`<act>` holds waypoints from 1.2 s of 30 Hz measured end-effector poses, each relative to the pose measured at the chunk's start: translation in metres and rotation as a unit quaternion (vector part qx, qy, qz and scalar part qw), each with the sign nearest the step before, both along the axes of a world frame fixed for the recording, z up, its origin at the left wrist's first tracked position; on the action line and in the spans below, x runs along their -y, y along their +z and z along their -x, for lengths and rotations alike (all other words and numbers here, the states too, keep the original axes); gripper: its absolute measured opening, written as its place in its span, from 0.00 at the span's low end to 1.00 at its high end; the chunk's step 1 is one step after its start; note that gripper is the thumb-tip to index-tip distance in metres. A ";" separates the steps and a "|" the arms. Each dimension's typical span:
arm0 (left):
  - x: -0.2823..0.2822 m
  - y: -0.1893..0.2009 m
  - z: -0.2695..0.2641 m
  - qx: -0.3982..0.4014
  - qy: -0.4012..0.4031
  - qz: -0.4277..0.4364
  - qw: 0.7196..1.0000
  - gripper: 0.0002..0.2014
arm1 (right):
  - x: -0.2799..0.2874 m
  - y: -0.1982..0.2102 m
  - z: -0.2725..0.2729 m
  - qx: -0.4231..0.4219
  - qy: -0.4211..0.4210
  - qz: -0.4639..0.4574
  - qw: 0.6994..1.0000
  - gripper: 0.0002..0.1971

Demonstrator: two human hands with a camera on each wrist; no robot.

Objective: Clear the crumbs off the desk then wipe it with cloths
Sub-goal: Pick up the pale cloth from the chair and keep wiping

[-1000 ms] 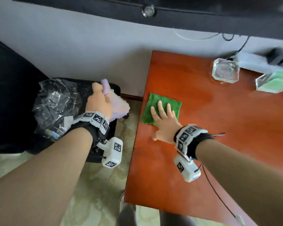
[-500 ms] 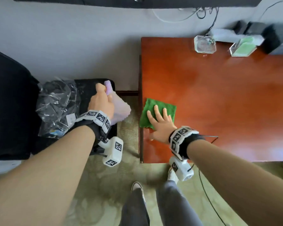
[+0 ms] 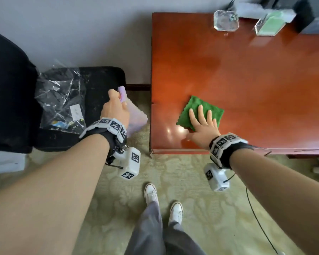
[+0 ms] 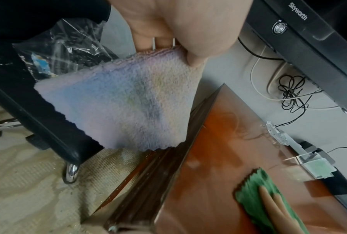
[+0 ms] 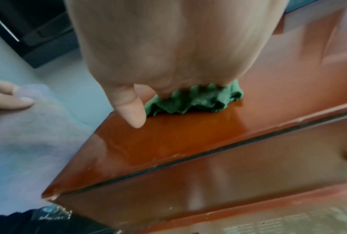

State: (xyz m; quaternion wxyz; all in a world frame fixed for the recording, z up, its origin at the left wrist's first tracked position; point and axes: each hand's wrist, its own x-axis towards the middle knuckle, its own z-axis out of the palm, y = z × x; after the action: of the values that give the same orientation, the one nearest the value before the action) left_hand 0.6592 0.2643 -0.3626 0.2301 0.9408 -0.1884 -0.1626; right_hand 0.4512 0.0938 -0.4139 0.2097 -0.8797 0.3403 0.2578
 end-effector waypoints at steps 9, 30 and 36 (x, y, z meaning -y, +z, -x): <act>-0.019 -0.007 0.049 0.011 0.025 -0.017 0.999 0.10 | -0.095 -0.011 0.006 0.042 0.181 0.055 0.981 0.49; 0.025 0.042 0.084 0.028 0.013 0.047 0.998 0.10 | 0.007 -0.008 0.065 0.030 -0.053 0.029 0.998 0.43; 0.043 0.037 0.043 0.048 0.013 0.052 0.997 0.06 | -0.002 -0.008 0.005 0.033 0.029 0.010 0.999 0.43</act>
State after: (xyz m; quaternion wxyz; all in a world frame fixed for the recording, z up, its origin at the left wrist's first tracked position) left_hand 0.6159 0.2212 -0.3259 0.2714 0.9368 -0.1947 -0.1043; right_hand 0.4466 0.0960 -0.4222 0.2046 -0.8990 0.3102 0.2315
